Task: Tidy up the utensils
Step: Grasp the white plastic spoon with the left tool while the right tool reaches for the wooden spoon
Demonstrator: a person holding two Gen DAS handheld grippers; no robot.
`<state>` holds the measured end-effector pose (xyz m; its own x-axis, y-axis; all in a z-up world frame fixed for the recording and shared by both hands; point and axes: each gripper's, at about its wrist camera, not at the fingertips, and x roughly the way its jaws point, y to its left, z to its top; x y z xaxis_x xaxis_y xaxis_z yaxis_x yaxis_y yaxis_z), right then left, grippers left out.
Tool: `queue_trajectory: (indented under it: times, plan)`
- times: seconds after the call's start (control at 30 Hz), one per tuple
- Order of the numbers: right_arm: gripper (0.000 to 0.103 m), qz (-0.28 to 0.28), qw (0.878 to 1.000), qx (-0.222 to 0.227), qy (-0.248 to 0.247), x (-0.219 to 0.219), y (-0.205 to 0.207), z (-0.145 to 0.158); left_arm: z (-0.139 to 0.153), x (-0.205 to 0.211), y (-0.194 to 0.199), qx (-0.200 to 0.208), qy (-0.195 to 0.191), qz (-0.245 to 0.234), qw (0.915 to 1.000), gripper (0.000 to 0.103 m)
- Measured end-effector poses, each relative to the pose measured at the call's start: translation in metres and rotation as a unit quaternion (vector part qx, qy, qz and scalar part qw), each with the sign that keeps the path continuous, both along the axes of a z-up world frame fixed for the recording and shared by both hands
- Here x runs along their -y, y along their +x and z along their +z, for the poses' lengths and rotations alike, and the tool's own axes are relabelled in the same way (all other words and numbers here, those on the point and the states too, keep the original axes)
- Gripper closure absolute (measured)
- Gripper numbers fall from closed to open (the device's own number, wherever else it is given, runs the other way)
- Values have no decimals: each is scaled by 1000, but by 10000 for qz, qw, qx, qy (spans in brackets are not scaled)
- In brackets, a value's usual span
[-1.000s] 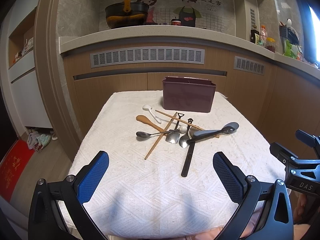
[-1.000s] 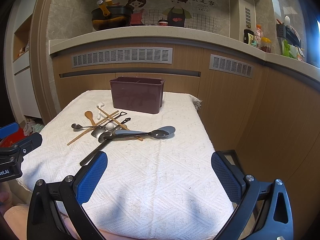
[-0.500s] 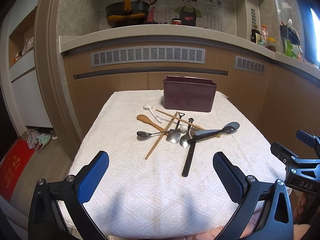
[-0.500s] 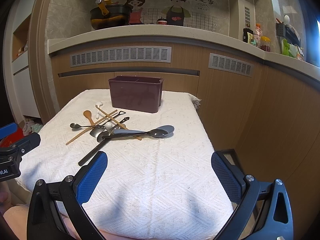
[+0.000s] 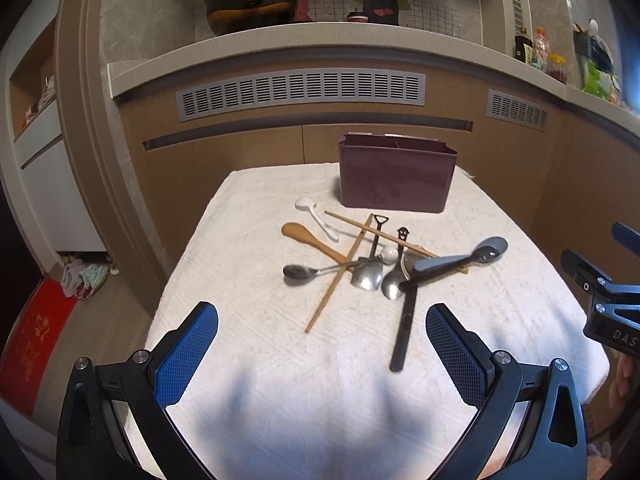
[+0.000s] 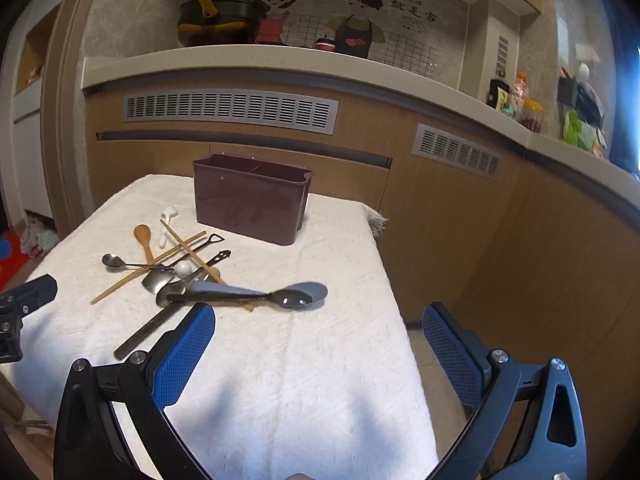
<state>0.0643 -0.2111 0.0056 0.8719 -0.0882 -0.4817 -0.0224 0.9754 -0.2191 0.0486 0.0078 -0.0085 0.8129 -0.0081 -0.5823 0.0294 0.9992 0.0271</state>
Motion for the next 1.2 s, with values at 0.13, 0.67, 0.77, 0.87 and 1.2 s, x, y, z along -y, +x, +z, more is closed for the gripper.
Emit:
queue_trajectory:
  times: [0.13,0.67,0.77,0.87,1.2]
  plan:
    - [0,168,9997,-174,15,-4,31,-3,-9,-10,41,-328,-182,-136,9992,0]
    - [0,640,9941,-838,239,-23,118,-37,-24,-43,257,-1310,-946,-333,9863,36]
    - [0,614,9928,-994,253,-17,122,-43,-38,-38,298,-1633,-719,-173,9838,36]
    - [0,561,9921,-1099,213,-10,124,-50,-51,-35,324,-1818,-435,-4,9824,36]
    - [0,1191,9846,-1272,129,-31,138,-49,-75,-29,331,-1779,155,-269,9836,65]
